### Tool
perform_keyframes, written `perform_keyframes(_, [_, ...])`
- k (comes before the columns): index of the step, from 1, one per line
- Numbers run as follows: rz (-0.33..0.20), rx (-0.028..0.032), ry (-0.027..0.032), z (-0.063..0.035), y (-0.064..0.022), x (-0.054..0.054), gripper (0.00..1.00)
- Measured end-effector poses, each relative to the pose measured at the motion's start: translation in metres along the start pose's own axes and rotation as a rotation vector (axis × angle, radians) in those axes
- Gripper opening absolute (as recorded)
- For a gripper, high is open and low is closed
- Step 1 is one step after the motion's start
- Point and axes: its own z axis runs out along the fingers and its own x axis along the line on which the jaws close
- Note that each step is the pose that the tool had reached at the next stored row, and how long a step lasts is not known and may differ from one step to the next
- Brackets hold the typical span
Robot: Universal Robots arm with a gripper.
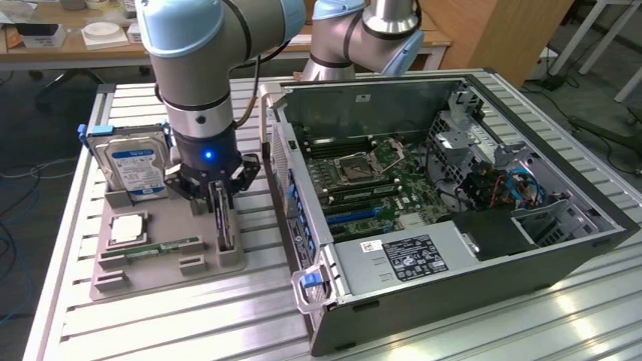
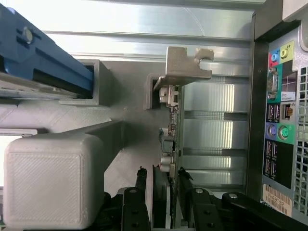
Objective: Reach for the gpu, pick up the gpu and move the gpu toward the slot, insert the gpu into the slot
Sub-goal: 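Pick up the gpu and move the gpu toward the slot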
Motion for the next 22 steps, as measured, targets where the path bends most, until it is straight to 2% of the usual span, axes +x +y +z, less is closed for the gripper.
perform_keyframes(4, [0.000, 0.0038, 0.0002, 0.0013, 0.0019, 0.0000, 0.39])
perform_keyframes(11, [0.000, 0.0038, 0.0001, 0.0013, 0.0019, 0.0000, 0.37])
perform_keyframes(12, [0.000, 0.0038, 0.0001, 0.0013, 0.0020, 0.0000, 0.31])
perform_keyframes(22, [0.000, 0.0037, 0.0001, 0.0013, 0.0020, 0.0000, 0.31])
